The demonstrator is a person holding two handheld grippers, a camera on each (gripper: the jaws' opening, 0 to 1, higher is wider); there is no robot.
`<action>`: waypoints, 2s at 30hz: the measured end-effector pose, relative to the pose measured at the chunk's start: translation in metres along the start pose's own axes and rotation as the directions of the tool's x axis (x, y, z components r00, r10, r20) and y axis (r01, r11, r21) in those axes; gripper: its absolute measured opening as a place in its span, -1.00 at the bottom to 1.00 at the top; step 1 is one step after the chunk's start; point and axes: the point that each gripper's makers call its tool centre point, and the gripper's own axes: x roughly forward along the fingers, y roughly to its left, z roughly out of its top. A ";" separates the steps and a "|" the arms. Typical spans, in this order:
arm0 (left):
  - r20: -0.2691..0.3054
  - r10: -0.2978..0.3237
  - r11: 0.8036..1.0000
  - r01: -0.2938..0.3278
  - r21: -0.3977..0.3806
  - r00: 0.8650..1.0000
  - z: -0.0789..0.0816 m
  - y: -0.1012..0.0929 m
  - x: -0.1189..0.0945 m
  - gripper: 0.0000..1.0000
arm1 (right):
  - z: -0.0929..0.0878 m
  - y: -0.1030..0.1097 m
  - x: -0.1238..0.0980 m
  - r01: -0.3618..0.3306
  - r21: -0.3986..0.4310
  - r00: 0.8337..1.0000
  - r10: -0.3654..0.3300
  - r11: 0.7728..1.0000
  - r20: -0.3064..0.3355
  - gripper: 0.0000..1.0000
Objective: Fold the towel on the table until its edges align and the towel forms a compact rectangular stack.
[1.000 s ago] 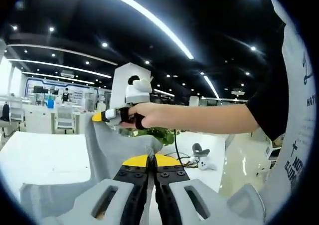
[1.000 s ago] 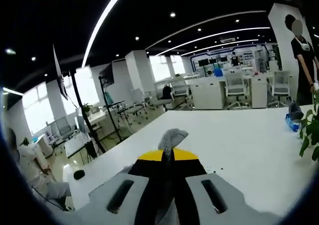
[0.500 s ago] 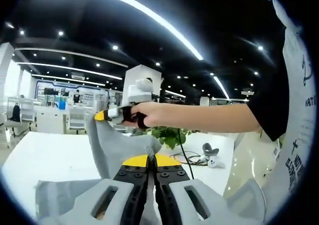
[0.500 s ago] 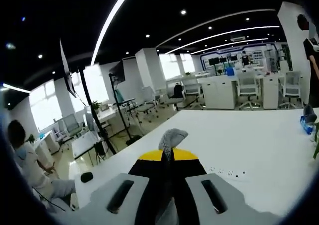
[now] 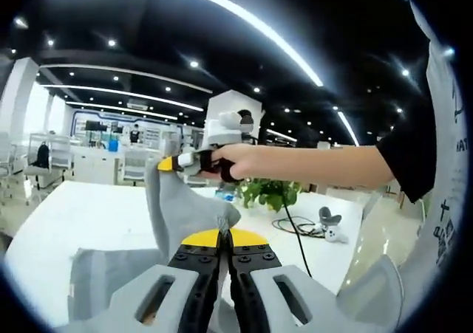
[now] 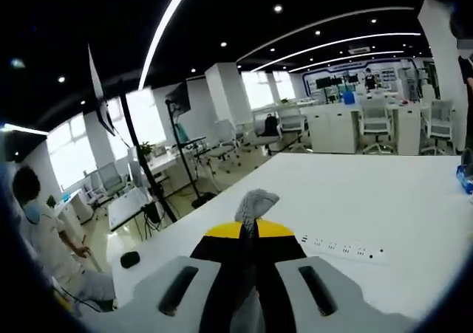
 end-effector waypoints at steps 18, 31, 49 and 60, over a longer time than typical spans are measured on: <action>-0.015 0.162 0.983 -0.163 -0.087 0.987 -0.024 0.046 -0.039 -0.94 | -0.021 0.032 0.040 -0.047 0.011 0.998 0.047 0.999 -0.050 -0.95; -0.088 0.282 0.949 -0.291 -0.124 0.955 -0.060 0.090 -0.069 -0.94 | -0.060 0.055 0.074 -0.082 0.033 0.990 0.085 0.996 -0.113 -0.95; -0.156 0.397 0.881 -0.423 -0.213 0.905 -0.118 0.148 -0.098 -0.94 | -0.127 0.071 0.151 -0.046 0.070 0.973 0.061 0.996 -0.222 -0.95; -0.196 0.445 0.832 -0.484 -0.272 0.874 -0.154 0.171 -0.116 -0.93 | -0.162 0.083 0.193 -0.030 0.021 0.963 0.034 0.999 -0.269 -0.94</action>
